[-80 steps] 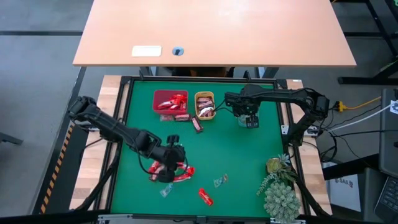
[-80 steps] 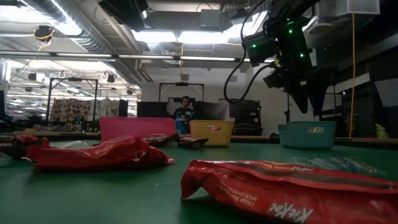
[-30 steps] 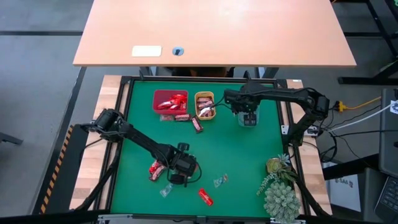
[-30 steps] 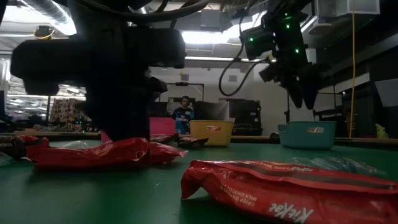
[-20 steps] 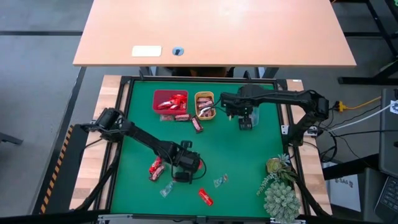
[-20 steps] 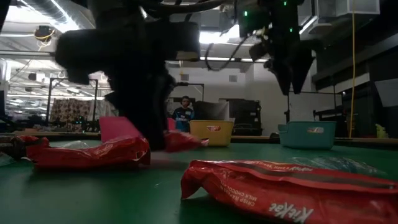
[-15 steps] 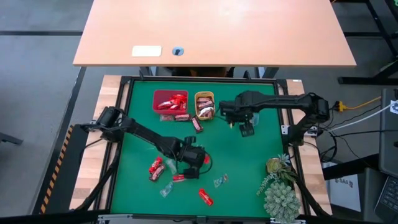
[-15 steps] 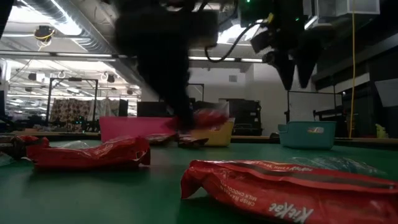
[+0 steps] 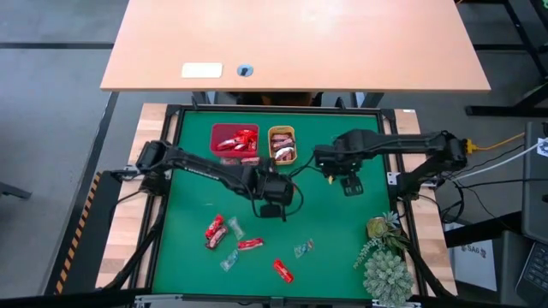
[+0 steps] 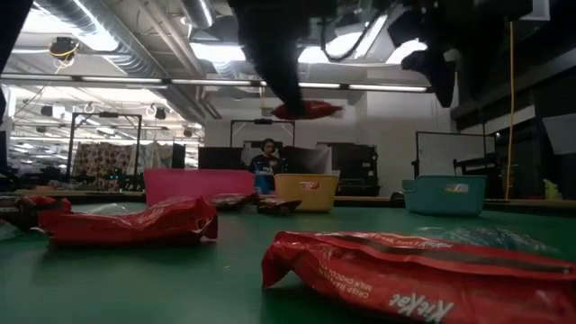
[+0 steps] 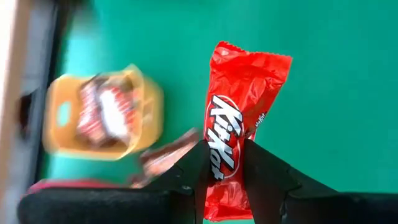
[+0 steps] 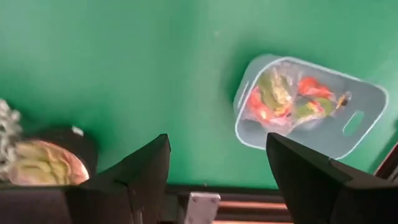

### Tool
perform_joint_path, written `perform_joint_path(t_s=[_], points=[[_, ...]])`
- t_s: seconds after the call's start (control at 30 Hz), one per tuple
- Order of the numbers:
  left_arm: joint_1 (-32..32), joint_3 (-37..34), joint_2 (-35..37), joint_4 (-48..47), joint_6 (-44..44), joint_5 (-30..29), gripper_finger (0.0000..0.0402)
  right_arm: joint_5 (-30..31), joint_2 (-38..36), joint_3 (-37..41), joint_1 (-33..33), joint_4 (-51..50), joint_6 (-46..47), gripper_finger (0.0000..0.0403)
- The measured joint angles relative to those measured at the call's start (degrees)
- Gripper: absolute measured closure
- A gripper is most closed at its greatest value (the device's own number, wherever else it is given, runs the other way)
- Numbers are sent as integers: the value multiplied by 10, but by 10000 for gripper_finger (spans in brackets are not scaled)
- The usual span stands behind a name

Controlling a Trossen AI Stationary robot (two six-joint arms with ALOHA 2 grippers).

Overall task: Sort candy
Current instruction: Put the red chocolate bar into the red bin, then put the brown chocolate bar into the yellow bin

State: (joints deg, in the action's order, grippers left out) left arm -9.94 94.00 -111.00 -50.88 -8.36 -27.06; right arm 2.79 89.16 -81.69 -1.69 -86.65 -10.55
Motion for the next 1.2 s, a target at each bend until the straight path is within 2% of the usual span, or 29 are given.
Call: perform_joint_path(t_s=[0.27, 0.47, 0.9, 1.0, 1.2], points=[[49, 16, 0, -188, 0, -39, 316, 0, -64, 0, 0, 50, 68, 136], [106, 16, 0, -265, 0, -81, 316, 0, -74, 0, 0, 51, 76, 136], [232, 16, 0, -295, -1, -74, 315, 0, -73, 0, 0, 56, 74, 136], [247, 16, 0, -295, -2, -50, 302, 0, -73, 0, 0, 56, 74, 136], [258, 16, 0, -290, -2, -46, 261, 0, -73, 0, 0, 56, 74, 136]])
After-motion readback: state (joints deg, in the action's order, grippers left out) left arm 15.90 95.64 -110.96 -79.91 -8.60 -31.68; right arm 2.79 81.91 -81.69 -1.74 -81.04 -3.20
